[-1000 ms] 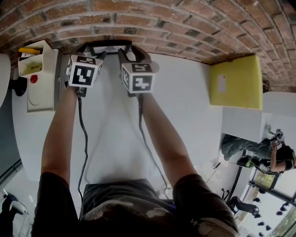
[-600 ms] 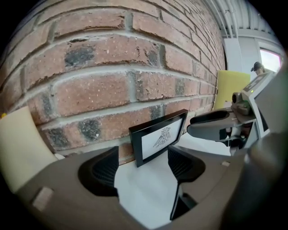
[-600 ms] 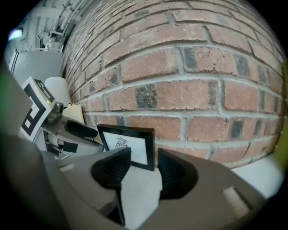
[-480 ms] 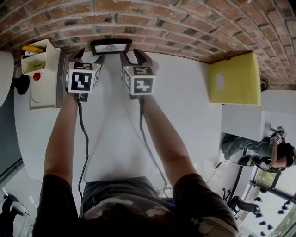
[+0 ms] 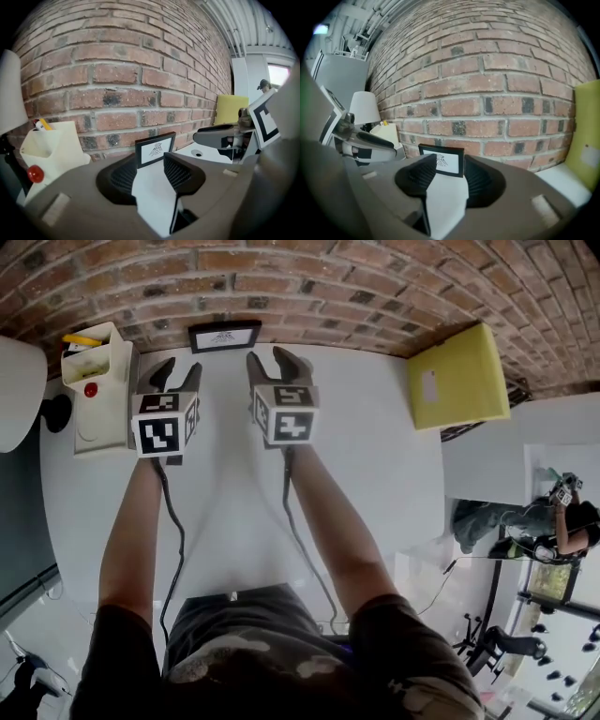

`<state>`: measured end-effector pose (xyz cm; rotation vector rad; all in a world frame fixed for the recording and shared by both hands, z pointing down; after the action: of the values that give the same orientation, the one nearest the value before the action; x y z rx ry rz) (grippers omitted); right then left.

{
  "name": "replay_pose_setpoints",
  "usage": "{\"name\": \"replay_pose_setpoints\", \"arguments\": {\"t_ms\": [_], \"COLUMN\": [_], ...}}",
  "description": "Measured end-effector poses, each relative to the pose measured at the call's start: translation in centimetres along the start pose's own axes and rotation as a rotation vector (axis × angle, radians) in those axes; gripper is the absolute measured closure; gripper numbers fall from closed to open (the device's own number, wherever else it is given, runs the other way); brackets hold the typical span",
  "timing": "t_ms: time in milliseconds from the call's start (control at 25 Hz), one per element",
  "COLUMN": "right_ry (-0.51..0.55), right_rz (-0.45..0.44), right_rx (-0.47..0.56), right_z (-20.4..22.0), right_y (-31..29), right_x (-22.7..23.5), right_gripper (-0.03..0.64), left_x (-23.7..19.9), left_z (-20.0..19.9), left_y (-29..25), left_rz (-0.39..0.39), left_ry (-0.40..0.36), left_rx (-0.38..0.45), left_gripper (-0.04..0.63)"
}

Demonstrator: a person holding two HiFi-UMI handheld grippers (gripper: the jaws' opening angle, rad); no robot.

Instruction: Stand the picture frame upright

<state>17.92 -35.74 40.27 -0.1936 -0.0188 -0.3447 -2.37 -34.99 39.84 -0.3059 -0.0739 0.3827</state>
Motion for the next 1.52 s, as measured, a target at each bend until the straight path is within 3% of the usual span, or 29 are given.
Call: {"name": "replay_pose_setpoints", "arguments": {"t_ms": [240,440,720,1080,1280,1520], "right_ry": [0.004,0.008,-0.030,-0.017,0.018,0.049], "right_rz": [0.045,0.080,0.148,0.160,0.120,0.048], "right_rx": [0.060,0.086,0.104,0.133,0.129,0.115], "right_z": [-2.4,-3.9,-4.5,-4.7,-4.9,-4.2], "right_y": [4.5,8.6,15.0,21.8,24.7,28.7], "right_x": [-2.6,-5.0,-8.1,-9.4,-9.6,-10.2], "right_gripper": [0.482,0.537,0.607,0.611,0.612,0.612], "left_x": [0.7,1.4,3.0,4.7,5.9,7.2], "left_z": [-1.1,-1.2,-1.0,-0.5,0.0,1.4], "left_y": [5.2,9.3,14.4,19.3,21.9,26.0], "left_rz": [0.027,0.064,0.154,0.216,0.213,0.157], "left_ry": [0.007,0.002,0.022,-0.031,-0.051,-0.043], "left_rx": [0.060,0.088,0.113,0.137,0.138,0.122], "left_gripper": [0.529,0.581,0.584,0.586,0.586,0.586]}}
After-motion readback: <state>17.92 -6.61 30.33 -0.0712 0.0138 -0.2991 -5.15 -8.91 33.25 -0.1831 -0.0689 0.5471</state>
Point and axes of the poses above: the fingertips, and each gripper's own axes: y backward along the fingers, x to its right, z out of its underside, the point moved 9 cm from there along y, backward along the fingers, and after that the axes turned 11 degrees about x, right-handed, at the moved point
